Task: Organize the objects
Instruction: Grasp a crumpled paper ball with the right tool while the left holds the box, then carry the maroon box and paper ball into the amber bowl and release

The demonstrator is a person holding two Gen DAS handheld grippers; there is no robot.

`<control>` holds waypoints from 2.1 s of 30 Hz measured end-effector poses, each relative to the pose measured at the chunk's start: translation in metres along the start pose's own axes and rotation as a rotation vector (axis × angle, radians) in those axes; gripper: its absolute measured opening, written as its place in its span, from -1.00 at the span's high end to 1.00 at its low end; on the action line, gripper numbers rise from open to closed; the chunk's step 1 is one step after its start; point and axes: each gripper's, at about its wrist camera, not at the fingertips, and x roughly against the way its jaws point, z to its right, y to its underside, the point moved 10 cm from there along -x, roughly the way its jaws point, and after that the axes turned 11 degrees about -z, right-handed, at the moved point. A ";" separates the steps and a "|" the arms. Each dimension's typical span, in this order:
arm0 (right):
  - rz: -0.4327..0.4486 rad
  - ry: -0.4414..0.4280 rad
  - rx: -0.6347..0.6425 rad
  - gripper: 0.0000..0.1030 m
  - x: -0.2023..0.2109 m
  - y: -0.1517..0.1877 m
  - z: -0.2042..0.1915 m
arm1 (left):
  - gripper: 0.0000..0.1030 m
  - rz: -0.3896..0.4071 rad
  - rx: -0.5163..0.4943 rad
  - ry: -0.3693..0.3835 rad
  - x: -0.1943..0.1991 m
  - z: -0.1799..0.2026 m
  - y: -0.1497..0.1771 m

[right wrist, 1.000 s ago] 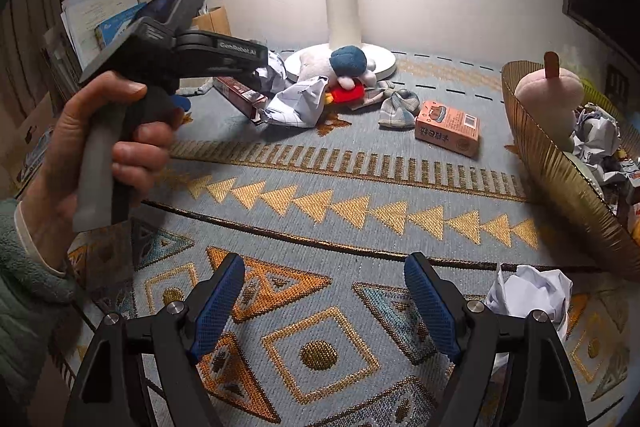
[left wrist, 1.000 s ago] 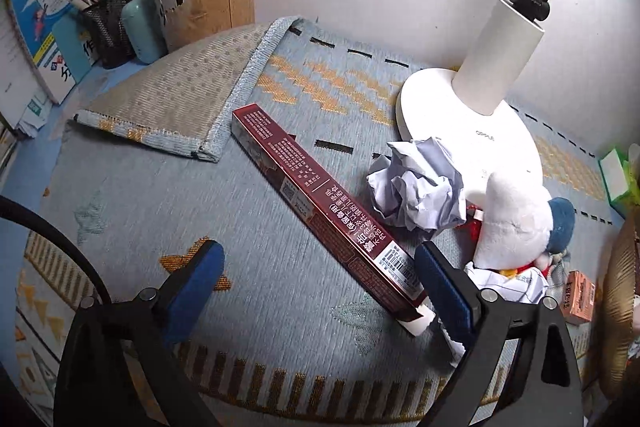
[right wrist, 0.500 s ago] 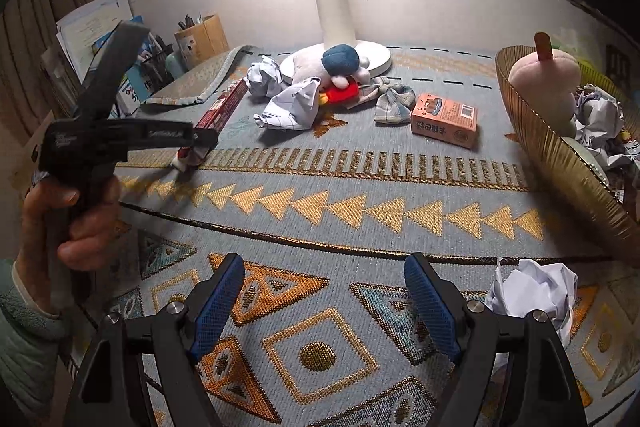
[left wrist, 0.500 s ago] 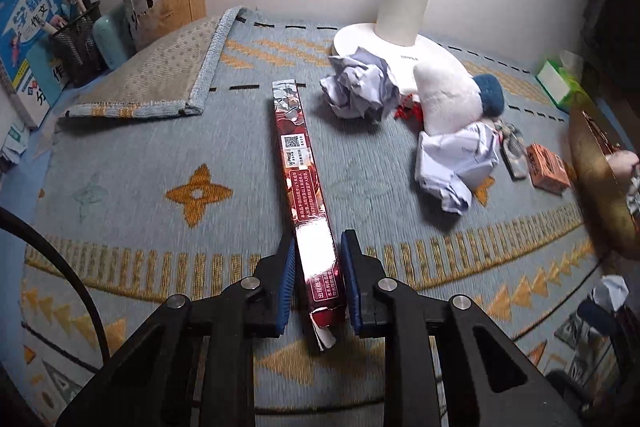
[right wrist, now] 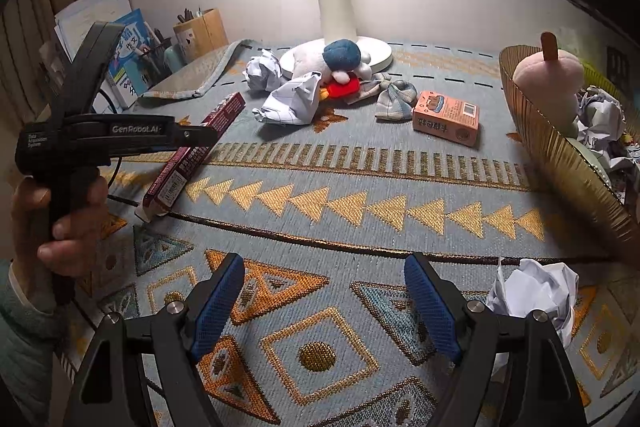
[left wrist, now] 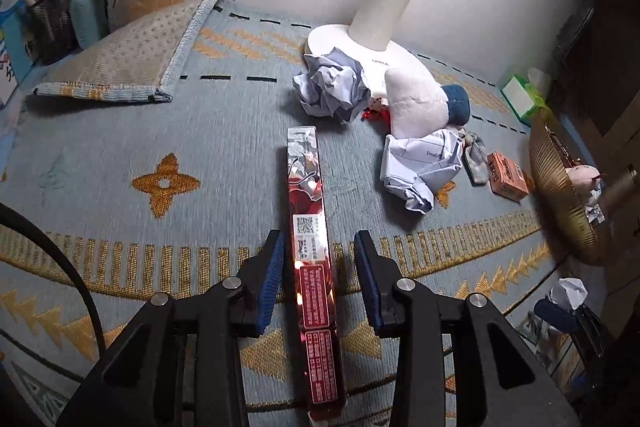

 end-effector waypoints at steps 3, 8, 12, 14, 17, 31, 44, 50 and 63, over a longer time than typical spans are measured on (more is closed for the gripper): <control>0.001 0.000 0.000 -0.57 0.000 0.000 0.000 | 0.43 0.024 -0.019 -0.059 -0.002 0.002 -0.002; 0.060 0.014 -0.003 -0.57 0.012 -0.003 0.000 | 0.72 0.023 -0.018 -0.022 0.009 0.007 0.017; 0.120 0.015 -0.020 -0.57 0.034 0.003 0.003 | 0.72 0.049 -0.032 0.007 0.026 0.024 0.045; 0.140 -0.003 -0.052 -0.57 0.049 0.014 0.009 | 0.72 0.055 -0.046 0.027 0.031 0.033 0.059; 0.156 0.016 -0.125 -0.57 0.068 0.035 0.032 | 0.72 0.054 -0.067 0.071 0.030 0.043 0.076; 0.017 0.217 -0.232 -0.04 0.034 0.035 0.104 | 0.72 0.081 -0.026 0.072 0.025 0.038 0.079; 0.041 0.216 -0.211 0.32 0.038 0.039 0.097 | 0.71 0.099 -0.112 -0.101 0.023 0.048 0.079; 0.068 0.186 -0.196 0.33 0.046 0.038 0.091 | 0.72 0.094 -0.157 -0.163 0.023 0.054 0.083; 0.330 0.107 -0.272 0.33 0.181 0.007 0.125 | 0.72 0.246 -0.263 0.027 0.112 0.161 0.055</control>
